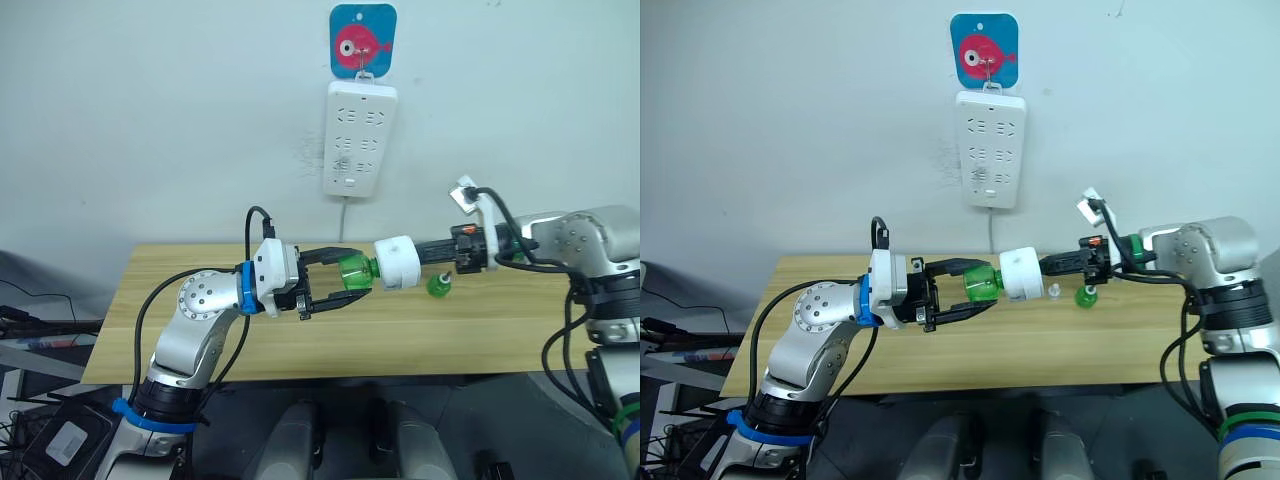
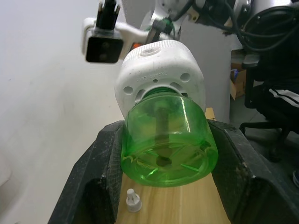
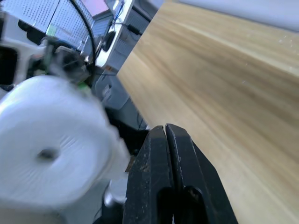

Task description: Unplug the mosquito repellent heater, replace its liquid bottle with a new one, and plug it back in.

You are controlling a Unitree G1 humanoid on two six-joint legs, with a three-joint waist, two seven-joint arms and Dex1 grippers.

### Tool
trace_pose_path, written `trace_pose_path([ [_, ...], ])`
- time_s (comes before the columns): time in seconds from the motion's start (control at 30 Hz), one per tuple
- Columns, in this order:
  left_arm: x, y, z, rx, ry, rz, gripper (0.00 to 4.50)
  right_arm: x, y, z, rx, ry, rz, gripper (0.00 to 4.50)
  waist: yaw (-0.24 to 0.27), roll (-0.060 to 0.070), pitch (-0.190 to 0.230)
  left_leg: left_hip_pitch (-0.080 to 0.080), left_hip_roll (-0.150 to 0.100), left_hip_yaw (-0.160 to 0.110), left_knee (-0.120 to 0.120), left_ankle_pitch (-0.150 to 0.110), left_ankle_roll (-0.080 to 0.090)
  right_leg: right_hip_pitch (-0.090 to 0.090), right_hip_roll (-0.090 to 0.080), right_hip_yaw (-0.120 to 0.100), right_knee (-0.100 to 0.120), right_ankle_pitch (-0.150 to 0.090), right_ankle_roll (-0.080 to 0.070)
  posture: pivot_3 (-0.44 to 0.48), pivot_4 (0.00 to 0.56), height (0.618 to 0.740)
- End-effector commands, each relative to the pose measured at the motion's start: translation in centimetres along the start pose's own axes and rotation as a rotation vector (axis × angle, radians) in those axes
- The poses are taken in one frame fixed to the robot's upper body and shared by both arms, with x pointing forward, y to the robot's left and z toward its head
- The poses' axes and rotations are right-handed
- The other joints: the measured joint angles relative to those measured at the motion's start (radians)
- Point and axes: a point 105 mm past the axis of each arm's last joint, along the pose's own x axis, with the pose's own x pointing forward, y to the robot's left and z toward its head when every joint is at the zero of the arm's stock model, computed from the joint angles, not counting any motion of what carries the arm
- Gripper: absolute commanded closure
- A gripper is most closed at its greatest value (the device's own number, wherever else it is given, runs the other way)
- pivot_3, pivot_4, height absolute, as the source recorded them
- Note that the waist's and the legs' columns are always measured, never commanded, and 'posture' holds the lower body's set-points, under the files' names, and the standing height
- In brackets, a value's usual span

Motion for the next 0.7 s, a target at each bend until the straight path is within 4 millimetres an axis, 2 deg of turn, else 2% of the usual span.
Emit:
trace_pose_path([
  [0.03,0.4,0.1,1.6,0.041,-0.051,0.000,2.23,0.5,1.6,-0.6,-0.008,-0.004,0.062,4.45,0.001,0.000,0.000,0.000,0.000,0.000,0.000,0.000,0.000,0.000,0.000,0.000,0.000,0.002,-0.003,0.039,0.209,0.740],
  [0.17,-0.1,0.9,1.0,0.066,-0.012,0.041,2.23,0.0,4.8,-3.4,0.016,0.080,0.179,4.45,0.015,0.000,0.000,-0.001,-0.001,-0.002,0.000,0.000,0.000,0.000,0.000,0.000,0.000,0.002,-0.004,0.040,0.214,0.740],
  [0.3,-0.4,0.9,0.6,0.075,0.005,0.054,2.23,-1.0,7.3,-4.1,0.010,0.095,0.256,4.45,0.019,0.000,0.000,-0.001,-0.001,-0.002,0.000,-0.001,0.000,0.001,0.000,0.000,-0.003,0.002,-0.003,0.032,0.220,0.740],
  [0.43,-0.3,0.6,0.5,0.074,0.003,0.047,2.23,-1.3,8.8,-3.1,-0.036,0.078,0.296,4.45,0.018,0.000,0.000,0.000,0.000,-0.002,0.000,0.000,0.000,0.001,0.000,-0.001,-0.003,0.000,0.001,0.018,0.219,0.740],
  [0.7,0.0,0.6,0.2,0.071,0.000,0.029,2.23,-1.4,10.1,0.9,-0.120,0.034,0.281,4.45,0.005,0.000,0.000,0.000,0.000,-0.001,0.000,-0.001,0.001,0.001,0.000,-0.001,-0.003,0.001,0.000,0.000,0.226,0.740],
])
